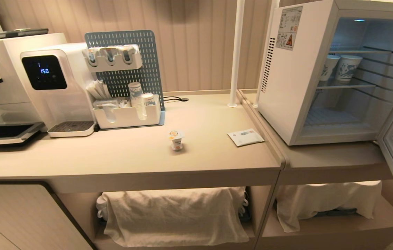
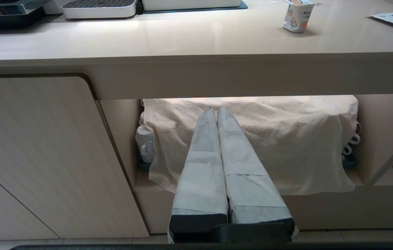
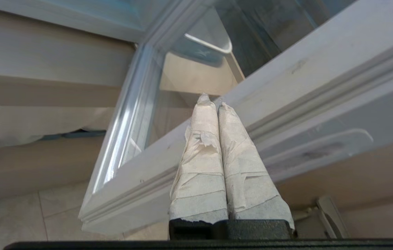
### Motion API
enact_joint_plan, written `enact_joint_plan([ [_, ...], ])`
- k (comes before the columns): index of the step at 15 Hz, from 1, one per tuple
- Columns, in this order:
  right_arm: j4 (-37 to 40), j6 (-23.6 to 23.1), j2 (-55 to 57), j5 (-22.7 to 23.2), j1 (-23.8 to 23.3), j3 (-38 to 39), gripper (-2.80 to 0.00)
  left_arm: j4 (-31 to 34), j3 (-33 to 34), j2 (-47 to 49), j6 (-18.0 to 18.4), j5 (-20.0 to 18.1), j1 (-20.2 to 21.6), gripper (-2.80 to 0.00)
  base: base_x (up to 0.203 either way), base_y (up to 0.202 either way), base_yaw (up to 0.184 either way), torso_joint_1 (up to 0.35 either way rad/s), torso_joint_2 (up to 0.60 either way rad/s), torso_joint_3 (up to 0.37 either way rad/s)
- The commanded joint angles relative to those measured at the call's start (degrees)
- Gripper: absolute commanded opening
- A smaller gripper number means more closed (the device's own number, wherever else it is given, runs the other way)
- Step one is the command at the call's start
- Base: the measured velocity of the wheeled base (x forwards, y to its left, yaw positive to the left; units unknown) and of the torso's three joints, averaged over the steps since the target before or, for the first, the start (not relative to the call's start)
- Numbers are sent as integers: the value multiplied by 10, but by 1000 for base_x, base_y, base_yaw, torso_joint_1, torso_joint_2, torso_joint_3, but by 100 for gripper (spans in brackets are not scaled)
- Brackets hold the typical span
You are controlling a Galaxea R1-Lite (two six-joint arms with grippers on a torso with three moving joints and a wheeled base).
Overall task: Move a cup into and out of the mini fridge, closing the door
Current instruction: Open the freezer door
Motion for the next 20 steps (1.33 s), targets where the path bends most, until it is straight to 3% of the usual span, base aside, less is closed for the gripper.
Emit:
enact_joint_plan([
  [1, 0, -2, -14, -13, 0, 1, -280, 0, 0, 0, 0, 0, 0, -280, 0, 0, 0, 0, 0, 0],
  [5, 0, -1, -29, -62, -1, 4, -280, 0, 0, 0, 0, 0, 0, -280, 0, 0, 0, 0, 0, 0],
  [13, 9, -1, -15, -84, -23, -6, -280, 0, 0, 0, 0, 0, 0, -280, 0, 0, 0, 0, 0, 0],
  [20, 46, 10, 5, 43, -9, -18, -280, 0, 0, 0, 0, 0, 0, -280, 0, 0, 0, 0, 0, 0],
])
